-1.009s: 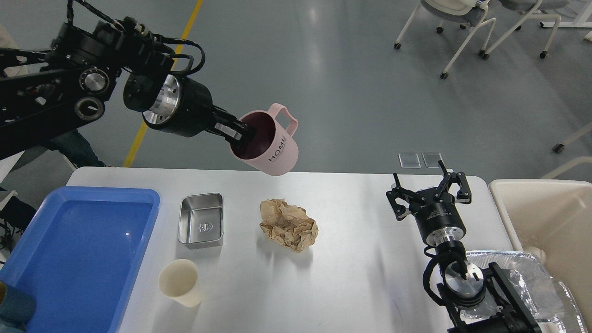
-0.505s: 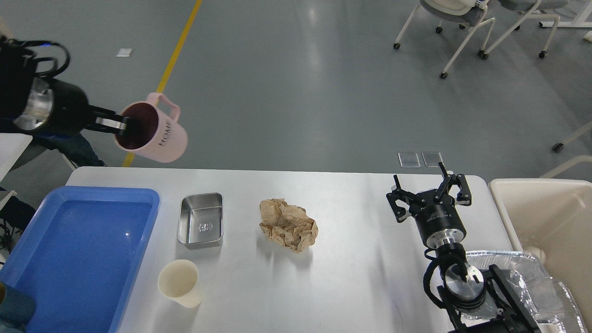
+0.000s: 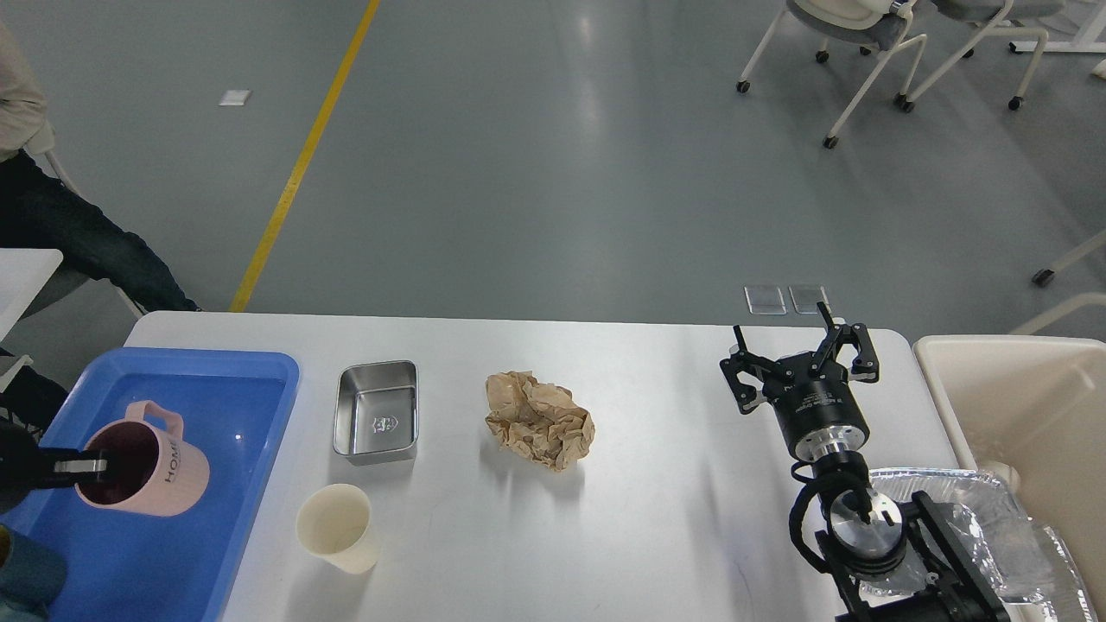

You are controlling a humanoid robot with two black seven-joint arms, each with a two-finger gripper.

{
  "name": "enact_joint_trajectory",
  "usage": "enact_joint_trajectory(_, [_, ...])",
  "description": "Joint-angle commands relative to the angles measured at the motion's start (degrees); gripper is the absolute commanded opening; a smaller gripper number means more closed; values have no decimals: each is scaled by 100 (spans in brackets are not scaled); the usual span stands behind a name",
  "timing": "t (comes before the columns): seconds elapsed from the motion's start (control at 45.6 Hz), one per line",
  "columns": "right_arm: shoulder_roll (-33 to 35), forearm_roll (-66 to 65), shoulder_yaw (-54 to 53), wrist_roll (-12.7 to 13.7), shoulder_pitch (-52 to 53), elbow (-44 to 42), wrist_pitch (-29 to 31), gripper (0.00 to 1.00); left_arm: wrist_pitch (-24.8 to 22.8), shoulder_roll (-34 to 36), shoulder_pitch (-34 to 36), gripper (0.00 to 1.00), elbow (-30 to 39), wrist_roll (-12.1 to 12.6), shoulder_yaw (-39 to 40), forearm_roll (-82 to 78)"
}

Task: Tidy desktop
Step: 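Lift the pink mug with the left gripper and lower it into the blue tray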

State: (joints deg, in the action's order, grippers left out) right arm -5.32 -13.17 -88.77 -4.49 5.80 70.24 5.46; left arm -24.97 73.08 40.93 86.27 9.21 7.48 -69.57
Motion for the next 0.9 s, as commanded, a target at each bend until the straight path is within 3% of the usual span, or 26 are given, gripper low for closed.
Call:
enact_joint_trajectory(0.0, [5, -1, 0, 1, 0, -2, -1, 100, 308, -119, -602, 2, -57, 11, -1, -12])
enact_joint_trajectory(0.219, [5, -1, 0, 1, -26, 7, -1, 100, 493, -180, -946, 4, -163, 19, 34, -12])
enact_joint_trajectory(0.285, [5, -1, 0, 1, -26, 7, -1, 100, 555, -189, -946, 11, -259, 81, 52, 31])
enact_joint_trajectory(0.329, [5, -1, 0, 1, -26, 16, -1, 100, 607, -189, -946, 25, -321, 81, 60, 40])
enact_joint_trajectory(0.395, [-4, -1, 0, -8, -35, 16, -1, 100, 695, -189, -946, 69, -356, 55, 61, 49])
enact_joint_trajectory(0.439, [-4, -1, 0, -8, -35, 25, -1, 100, 739, -189, -946, 84, -356, 28, 61, 49])
enact_joint_trajectory(0.746, [-4, -1, 0, 1, -26, 16, -1, 100, 845, -75, -894, 96, -181, -7, 87, 14])
enact_joint_trajectory(0.878, [-4, -1, 0, 1, 0, 7, -1, 100, 845, 434, -858, 96, 442, -279, 490, -4])
